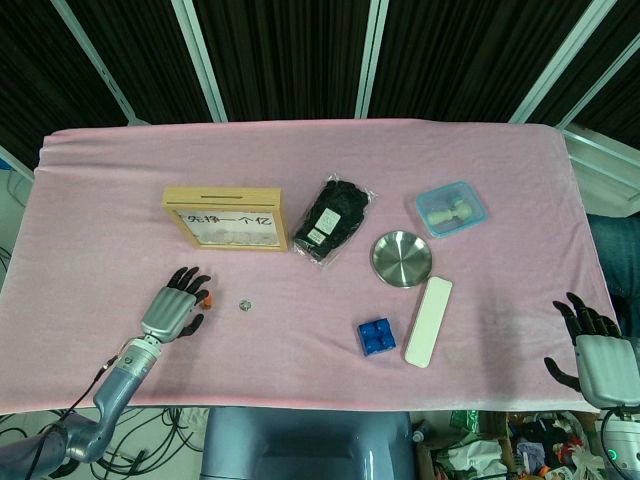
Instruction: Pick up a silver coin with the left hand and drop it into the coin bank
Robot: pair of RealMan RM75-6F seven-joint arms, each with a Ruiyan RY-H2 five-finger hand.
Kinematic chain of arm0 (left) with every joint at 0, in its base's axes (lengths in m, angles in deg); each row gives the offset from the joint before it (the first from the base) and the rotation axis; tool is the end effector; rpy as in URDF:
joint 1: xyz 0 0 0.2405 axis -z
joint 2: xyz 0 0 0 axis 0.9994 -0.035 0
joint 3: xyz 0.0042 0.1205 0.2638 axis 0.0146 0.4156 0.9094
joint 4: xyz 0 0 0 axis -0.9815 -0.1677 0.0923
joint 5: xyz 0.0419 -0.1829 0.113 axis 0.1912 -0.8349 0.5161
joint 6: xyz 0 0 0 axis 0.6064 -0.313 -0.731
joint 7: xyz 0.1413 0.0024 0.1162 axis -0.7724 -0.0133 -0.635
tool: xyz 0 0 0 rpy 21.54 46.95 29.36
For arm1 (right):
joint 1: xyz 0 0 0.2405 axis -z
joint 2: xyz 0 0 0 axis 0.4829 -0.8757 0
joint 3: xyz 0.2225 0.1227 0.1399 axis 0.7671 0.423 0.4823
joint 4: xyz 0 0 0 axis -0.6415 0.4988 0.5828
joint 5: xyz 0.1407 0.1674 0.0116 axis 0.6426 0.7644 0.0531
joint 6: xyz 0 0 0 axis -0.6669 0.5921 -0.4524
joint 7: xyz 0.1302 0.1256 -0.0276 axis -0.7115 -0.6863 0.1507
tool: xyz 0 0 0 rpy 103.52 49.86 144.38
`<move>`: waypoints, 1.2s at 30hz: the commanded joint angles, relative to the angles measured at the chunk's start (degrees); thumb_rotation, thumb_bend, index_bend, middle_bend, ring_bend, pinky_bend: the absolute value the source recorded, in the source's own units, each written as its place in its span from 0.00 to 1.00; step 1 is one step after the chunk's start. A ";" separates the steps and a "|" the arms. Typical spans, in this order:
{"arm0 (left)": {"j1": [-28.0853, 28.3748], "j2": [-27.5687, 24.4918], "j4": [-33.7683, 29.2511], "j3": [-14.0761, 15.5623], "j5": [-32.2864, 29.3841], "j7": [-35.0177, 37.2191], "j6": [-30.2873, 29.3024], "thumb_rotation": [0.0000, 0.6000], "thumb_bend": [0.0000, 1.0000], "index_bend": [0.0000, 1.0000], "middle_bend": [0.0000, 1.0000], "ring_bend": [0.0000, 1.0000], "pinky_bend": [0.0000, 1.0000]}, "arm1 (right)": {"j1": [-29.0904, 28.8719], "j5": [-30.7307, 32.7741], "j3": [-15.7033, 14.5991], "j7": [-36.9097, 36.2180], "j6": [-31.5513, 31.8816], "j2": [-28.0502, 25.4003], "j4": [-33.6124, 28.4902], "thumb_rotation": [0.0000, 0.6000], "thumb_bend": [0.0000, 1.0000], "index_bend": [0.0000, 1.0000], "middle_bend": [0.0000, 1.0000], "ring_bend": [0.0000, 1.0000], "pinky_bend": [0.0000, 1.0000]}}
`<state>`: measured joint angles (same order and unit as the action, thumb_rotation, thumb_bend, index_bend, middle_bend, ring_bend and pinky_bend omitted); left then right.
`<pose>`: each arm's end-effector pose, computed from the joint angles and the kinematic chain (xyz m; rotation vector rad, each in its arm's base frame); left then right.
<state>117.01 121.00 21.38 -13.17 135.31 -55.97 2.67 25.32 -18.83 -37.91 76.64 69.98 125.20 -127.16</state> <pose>-0.2938 0.3439 -0.0723 -1.8917 -0.9130 -0.7893 -0.3558 -0.2178 0.1644 1.3690 -0.8631 0.7362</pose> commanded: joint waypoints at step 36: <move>0.58 -0.69 -1.85 -0.57 2.05 0.52 -2.41 1.00 0.43 0.50 0.19 0.00 0.06 | 0.00 0.11 -0.02 0.01 -0.12 0.11 -0.02 1.00 0.16 0.18 0.06 0.16 0.20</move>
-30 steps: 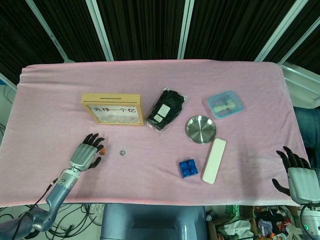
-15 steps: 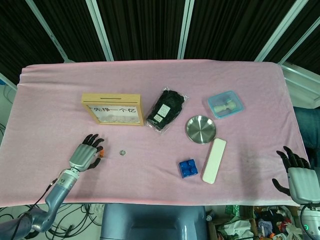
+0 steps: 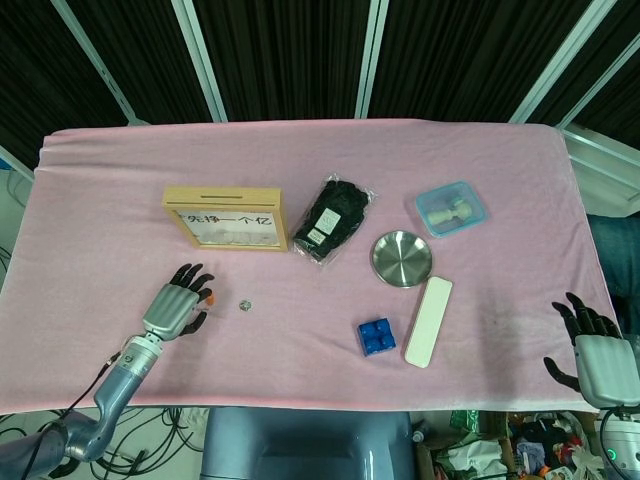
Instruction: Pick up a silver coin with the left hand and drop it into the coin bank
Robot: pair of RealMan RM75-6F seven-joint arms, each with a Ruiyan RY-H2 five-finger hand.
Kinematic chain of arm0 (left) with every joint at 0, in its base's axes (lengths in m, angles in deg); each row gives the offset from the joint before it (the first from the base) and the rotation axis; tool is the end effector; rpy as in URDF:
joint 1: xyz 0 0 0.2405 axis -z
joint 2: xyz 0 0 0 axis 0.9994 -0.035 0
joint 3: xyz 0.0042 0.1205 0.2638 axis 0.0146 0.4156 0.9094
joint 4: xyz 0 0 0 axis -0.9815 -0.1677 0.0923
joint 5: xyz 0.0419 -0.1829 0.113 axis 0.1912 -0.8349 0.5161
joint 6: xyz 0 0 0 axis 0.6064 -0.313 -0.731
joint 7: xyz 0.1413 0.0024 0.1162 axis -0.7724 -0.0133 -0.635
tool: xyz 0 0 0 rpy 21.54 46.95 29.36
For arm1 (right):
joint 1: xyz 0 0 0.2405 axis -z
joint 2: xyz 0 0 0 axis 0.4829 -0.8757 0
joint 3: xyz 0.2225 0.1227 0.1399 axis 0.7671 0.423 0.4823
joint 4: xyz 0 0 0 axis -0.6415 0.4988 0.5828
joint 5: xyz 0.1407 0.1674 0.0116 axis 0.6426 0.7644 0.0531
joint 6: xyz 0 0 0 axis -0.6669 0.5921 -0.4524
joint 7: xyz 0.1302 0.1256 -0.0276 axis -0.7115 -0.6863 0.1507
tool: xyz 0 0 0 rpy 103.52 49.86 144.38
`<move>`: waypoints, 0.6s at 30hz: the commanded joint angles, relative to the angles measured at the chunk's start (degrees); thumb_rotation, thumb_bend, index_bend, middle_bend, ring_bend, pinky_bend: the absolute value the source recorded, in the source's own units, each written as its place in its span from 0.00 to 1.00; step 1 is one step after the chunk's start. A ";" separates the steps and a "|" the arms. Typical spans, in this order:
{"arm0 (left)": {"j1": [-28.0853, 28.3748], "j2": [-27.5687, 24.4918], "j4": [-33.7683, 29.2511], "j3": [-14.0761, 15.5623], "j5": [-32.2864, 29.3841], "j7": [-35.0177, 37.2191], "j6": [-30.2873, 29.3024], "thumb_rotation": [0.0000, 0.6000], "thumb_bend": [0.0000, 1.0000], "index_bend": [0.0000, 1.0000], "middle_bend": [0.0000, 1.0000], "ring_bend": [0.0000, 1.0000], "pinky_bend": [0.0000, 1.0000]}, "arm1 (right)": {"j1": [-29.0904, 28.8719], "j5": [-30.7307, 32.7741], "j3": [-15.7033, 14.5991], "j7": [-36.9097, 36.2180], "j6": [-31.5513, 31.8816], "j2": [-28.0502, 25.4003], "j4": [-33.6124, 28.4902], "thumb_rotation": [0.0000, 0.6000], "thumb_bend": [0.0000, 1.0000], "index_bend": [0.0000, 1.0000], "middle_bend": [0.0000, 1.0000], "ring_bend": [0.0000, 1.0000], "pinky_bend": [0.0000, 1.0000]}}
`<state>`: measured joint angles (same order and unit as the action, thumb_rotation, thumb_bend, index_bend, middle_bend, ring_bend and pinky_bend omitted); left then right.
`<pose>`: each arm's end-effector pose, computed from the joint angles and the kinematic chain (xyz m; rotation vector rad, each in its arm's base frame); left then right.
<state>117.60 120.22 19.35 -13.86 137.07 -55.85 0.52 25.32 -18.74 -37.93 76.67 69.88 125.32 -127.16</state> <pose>-0.2764 0.3472 -0.0653 -1.8937 -0.8767 -0.8612 -0.3560 -0.2177 0.1633 1.3687 -0.8667 0.7353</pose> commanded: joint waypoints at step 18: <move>-0.64 0.09 1.56 -0.45 -1.35 -0.25 -0.19 1.00 0.43 0.54 0.19 0.00 0.06 | 0.03 0.22 0.10 0.08 0.05 -0.01 -0.12 1.00 0.16 0.18 0.06 0.16 0.20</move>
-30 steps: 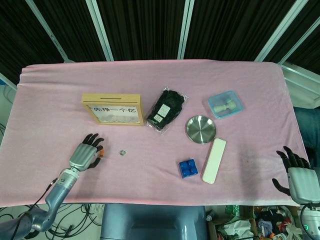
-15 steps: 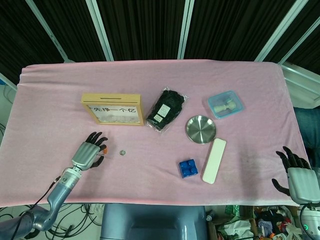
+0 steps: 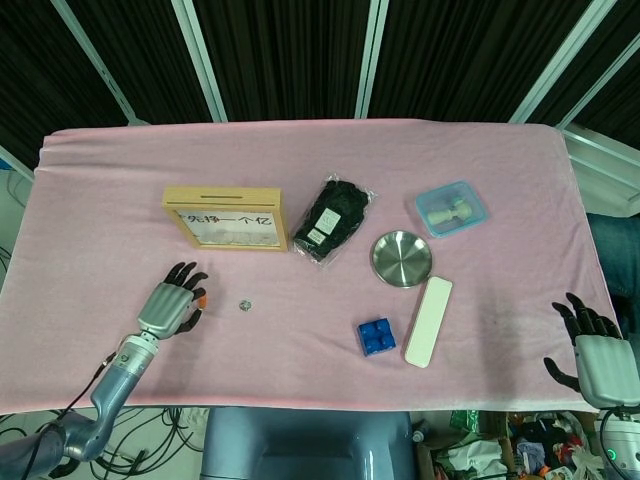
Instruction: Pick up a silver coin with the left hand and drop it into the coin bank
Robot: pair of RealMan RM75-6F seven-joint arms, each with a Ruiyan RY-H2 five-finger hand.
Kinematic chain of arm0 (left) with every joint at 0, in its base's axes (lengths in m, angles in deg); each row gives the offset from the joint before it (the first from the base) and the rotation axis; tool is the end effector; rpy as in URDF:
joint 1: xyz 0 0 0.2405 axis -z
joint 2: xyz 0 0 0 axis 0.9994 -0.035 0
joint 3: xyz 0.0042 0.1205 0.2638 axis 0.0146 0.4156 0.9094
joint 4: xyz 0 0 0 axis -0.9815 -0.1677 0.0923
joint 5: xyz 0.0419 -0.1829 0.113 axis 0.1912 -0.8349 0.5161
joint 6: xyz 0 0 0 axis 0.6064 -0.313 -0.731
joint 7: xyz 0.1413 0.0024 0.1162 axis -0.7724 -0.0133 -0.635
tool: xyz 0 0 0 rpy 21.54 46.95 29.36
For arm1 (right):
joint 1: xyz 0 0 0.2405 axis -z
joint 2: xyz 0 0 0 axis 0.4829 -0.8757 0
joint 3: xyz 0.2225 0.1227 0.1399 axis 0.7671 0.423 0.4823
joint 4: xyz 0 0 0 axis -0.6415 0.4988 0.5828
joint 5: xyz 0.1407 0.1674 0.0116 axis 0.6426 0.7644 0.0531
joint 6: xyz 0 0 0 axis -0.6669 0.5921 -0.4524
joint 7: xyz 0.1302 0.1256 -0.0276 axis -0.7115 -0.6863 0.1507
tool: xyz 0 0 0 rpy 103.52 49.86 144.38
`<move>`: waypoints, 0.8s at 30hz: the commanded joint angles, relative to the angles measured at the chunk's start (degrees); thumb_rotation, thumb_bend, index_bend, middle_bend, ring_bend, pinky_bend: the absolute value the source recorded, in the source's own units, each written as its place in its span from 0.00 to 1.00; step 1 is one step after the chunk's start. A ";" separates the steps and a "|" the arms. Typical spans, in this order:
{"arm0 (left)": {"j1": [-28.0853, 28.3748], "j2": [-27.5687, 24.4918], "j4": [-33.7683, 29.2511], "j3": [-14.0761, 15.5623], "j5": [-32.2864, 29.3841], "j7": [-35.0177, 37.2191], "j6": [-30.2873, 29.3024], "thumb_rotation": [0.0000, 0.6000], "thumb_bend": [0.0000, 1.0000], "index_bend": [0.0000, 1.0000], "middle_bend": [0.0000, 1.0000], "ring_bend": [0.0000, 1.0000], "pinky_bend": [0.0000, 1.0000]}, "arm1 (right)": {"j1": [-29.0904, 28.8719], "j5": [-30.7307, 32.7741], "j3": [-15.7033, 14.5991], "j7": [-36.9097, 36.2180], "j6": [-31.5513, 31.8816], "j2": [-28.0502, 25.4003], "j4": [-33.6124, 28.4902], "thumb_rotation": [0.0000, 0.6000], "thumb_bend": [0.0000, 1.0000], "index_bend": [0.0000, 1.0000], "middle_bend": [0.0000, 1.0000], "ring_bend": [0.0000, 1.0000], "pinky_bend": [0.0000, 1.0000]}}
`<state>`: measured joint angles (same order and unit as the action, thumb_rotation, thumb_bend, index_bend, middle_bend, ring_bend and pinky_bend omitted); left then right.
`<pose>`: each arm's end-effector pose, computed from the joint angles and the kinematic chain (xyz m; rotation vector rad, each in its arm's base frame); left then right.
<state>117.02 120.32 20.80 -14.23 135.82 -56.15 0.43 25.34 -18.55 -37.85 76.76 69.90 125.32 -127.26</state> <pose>-0.2878 0.3503 -0.0602 -1.8588 -0.8763 -0.8339 -0.3562 -0.2178 0.1636 1.3650 -0.8675 0.7346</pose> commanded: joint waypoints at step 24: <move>-0.27 0.18 0.45 -0.19 -0.24 0.63 -0.22 1.00 0.43 0.58 0.21 0.00 0.06 | 0.01 0.19 0.07 0.15 -0.01 -0.05 -0.07 1.00 0.16 0.18 0.06 0.16 0.20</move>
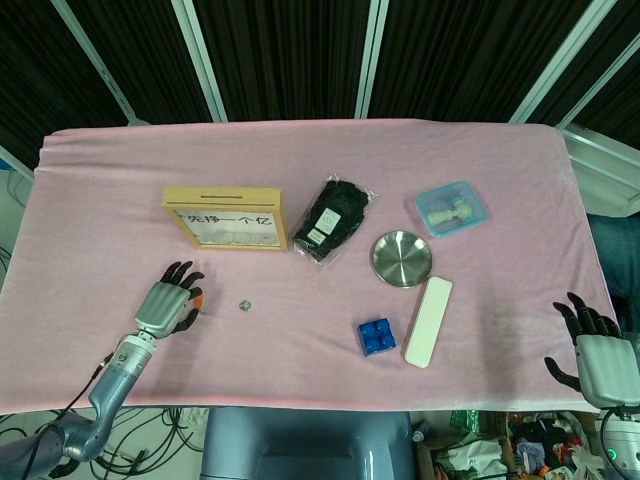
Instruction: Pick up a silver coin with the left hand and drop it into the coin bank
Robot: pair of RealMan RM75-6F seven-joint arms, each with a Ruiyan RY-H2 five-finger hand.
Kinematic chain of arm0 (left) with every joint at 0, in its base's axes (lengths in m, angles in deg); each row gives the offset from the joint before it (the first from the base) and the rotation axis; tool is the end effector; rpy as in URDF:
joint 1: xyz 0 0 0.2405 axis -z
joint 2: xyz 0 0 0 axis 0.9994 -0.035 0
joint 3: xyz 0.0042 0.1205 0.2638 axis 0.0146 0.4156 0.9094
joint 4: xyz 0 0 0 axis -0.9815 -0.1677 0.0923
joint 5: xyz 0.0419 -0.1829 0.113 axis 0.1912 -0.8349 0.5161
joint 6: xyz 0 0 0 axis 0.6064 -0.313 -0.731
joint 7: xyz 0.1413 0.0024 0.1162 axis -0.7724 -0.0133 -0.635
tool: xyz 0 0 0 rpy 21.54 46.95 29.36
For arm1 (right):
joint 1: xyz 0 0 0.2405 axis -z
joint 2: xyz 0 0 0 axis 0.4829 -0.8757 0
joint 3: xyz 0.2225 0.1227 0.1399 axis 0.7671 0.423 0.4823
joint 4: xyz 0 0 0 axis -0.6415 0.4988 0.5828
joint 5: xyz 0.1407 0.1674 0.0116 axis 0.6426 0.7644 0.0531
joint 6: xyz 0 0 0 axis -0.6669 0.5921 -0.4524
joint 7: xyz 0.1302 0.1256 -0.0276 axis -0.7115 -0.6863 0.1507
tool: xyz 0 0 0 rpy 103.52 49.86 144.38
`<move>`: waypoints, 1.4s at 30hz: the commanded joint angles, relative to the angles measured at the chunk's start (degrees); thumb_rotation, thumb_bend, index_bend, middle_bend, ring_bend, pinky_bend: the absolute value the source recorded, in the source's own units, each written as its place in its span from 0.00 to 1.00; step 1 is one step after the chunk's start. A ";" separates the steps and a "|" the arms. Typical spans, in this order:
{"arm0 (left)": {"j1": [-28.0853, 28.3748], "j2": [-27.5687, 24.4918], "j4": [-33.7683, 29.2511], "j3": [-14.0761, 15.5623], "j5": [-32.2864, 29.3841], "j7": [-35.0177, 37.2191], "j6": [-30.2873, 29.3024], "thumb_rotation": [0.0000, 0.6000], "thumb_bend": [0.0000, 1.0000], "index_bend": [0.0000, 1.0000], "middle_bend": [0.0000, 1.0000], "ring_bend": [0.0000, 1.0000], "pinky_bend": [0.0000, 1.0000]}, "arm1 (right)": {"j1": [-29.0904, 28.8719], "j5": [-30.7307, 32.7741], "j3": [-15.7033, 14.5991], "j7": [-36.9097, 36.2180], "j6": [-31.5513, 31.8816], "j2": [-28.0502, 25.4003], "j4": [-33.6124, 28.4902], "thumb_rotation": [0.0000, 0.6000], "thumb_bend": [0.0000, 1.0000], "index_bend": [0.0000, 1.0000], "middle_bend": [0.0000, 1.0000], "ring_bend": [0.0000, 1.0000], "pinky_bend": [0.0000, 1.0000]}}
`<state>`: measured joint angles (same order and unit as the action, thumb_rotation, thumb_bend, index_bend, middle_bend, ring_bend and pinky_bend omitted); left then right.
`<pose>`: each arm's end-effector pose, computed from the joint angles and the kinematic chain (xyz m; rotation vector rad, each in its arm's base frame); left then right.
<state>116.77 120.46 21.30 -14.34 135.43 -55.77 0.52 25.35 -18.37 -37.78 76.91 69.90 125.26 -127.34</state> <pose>-0.2917 0.3505 -0.0595 -1.8463 -0.8874 -0.8288 -0.3564 -0.2179 0.1643 1.3626 -0.8667 0.7319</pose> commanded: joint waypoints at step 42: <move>23.47 -28.95 -36.86 -25.44 -37.58 -37.04 8.01 1.00 0.43 0.63 0.23 0.00 0.07 | 0.36 1.32 0.52 -0.79 0.20 0.13 -0.99 1.00 0.16 0.18 0.06 0.16 0.20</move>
<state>134.54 91.65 -18.25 -37.57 106.25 -87.76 5.44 25.70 -17.04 -37.27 76.13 70.10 125.39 -128.33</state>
